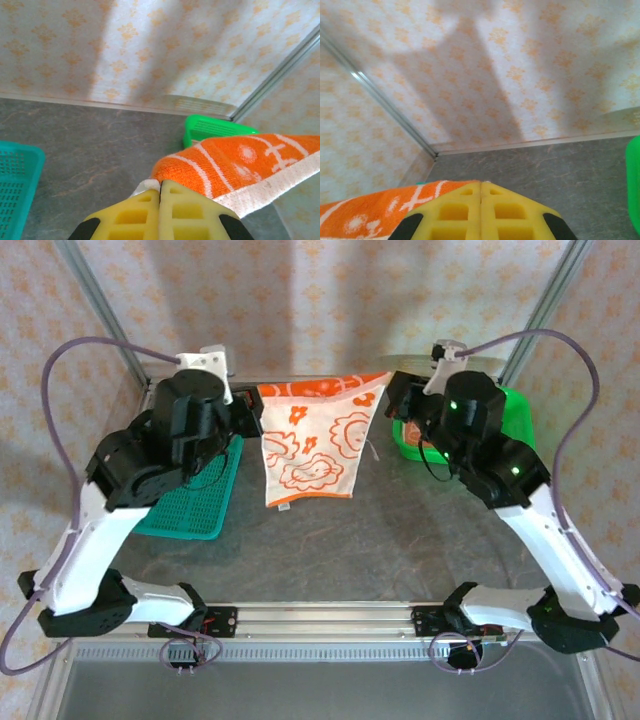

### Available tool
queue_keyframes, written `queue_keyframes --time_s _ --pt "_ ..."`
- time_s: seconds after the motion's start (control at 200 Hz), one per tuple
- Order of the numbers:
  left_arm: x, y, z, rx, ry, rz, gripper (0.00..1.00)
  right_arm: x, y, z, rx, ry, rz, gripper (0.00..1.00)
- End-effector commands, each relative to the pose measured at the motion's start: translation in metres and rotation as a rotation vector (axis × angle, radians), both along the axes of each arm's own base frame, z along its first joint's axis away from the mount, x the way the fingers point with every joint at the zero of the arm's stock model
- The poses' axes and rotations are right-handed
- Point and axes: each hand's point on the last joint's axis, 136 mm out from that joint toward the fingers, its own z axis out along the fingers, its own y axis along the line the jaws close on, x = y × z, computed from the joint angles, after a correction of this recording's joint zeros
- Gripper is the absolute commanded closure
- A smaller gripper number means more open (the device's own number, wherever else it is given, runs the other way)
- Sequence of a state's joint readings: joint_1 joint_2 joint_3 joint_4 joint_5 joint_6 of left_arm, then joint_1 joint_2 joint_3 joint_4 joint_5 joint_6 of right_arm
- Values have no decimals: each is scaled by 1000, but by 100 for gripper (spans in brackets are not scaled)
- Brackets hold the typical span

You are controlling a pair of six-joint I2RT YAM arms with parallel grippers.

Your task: Fold and stack the towels

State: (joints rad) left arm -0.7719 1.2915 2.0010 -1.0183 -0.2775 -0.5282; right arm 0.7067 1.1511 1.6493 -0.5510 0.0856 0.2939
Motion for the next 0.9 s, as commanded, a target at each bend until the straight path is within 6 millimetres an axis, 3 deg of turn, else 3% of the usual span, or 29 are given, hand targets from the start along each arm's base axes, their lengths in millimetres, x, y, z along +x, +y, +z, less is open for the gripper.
queue_keyframes --time_s 0.0,0.19,0.365,0.54,0.706,0.896 --pt "-16 16 4 -24 -3 40 100 -29 -12 14 8 -13 23 100" --pt "-23 7 7 -50 0 5 100 -37 -16 9 12 47 28 100" --pt "-2 1 1 33 7 49 100 -14 -23 3 -61 73 -74 100" --pt "54 -10 -38 57 125 62 100 54 -10 -41 -76 202 -96 100" --pt "127 -9 -84 117 199 75 100 124 -3 -86 -88 300 -102 100" --pt "206 0 -166 261 309 94 100 200 12 -148 -147 387 -65 100"
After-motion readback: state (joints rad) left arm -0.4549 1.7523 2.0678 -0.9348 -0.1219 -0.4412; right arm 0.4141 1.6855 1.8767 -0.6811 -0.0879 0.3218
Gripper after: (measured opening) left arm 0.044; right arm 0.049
